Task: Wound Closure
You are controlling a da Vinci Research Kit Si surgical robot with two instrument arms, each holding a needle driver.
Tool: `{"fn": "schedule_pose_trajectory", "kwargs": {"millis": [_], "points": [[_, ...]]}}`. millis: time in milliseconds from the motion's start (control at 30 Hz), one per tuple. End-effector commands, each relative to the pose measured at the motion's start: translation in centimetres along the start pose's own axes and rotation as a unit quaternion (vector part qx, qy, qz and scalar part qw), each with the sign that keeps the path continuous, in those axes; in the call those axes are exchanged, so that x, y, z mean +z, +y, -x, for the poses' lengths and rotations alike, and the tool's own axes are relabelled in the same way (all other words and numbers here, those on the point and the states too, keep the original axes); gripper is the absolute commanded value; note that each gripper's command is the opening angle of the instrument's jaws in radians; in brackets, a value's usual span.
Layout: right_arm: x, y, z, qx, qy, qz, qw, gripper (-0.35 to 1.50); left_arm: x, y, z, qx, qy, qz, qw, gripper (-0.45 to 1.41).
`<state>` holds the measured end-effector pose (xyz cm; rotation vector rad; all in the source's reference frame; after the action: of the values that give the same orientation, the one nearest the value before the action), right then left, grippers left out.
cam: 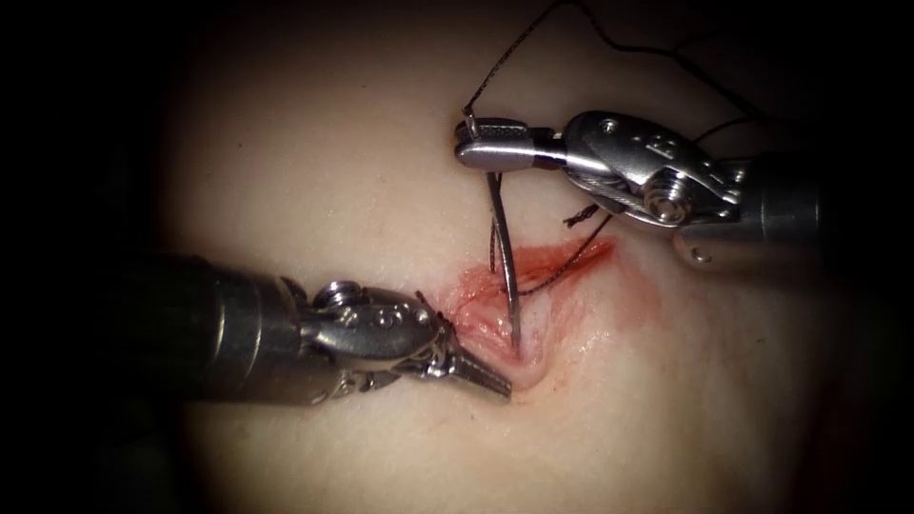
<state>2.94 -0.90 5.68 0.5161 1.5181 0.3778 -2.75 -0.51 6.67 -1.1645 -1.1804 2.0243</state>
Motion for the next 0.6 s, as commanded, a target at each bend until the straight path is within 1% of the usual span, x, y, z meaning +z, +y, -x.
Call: {"fn": "schedule_pose_trajectory", "kwargs": {"millis": [33,100,233,367,567,600], "points": [[0.1,0.0,-0.01,-0.019,-0.004,-0.005,1.0,-0.35,0.06,-0.03,0.01,-0.001,0.0,0.001,1.0,-0.37],[0.11,-0.04,-0.02,-0.033,-0.004,-0.011,0.999,-0.35,0.06,-0.03,0.02,-0.007,0.0,0.001,1.0,-0.37],[0.14,-0.13,-0.1,-0.039,-0.002,-0.012,0.999,-0.35,0.04,-0.04,0.02,-0.006,0.0,0.002,1.0,-0.37],[0.16,-0.16,-0.21,-0.051,0.01,-0.011,0.999,-0.35,0.01,-0.06,0.02,-0.006,-0.002,0.002,1.0,-0.37],[0.2,-0.24,-0.27,-0.069,0.016,-0.008,0.997,-0.35,-0.02,-0.06,0.03,-0.008,-0.007,0.0,1.0,-0.37],[0.2,-0.24,-0.29,-0.077,0.017,-0.007,0.997,-0.35,-0.03,-0.06,0.03,-0.008,-0.007,0.001,1.0,-0.42]]}}
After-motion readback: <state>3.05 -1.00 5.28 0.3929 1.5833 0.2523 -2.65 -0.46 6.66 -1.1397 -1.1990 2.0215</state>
